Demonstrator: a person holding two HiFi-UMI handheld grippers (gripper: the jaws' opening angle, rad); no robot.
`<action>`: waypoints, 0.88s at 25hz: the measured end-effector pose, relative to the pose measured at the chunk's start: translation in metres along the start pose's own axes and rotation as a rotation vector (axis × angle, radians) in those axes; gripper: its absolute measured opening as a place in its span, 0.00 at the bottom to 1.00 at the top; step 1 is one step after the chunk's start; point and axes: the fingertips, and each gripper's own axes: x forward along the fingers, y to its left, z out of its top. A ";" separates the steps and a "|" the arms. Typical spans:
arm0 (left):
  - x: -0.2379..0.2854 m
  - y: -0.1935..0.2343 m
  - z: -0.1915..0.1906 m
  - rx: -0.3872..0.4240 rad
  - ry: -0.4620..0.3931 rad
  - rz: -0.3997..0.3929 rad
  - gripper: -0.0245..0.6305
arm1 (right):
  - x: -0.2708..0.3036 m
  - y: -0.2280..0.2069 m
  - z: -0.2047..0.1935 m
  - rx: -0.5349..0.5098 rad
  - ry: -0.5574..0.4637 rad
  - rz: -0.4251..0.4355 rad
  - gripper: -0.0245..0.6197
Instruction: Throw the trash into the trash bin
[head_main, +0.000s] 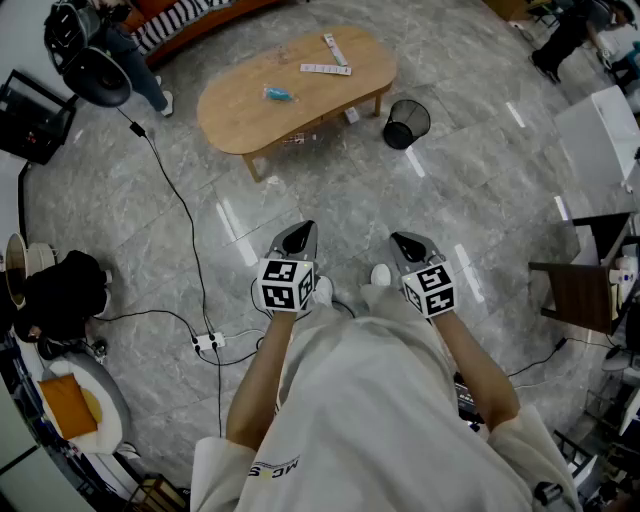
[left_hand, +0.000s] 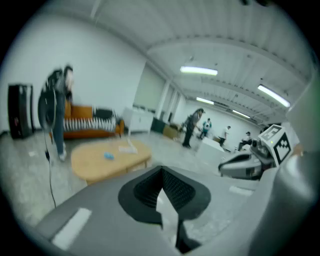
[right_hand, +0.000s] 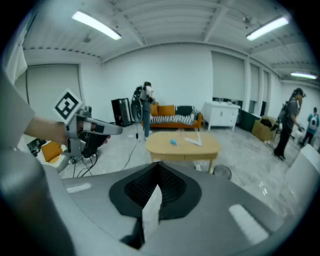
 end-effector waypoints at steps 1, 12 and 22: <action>-0.014 -0.017 0.032 0.047 -0.085 0.027 0.04 | 0.007 0.017 0.032 0.011 -0.066 0.006 0.07; -0.029 -0.083 0.129 0.161 -0.270 0.258 0.04 | -0.033 0.011 0.171 0.087 -0.474 0.037 0.07; 0.023 -0.154 0.101 0.180 -0.163 0.299 0.04 | -0.066 -0.036 0.146 0.092 -0.515 0.137 0.05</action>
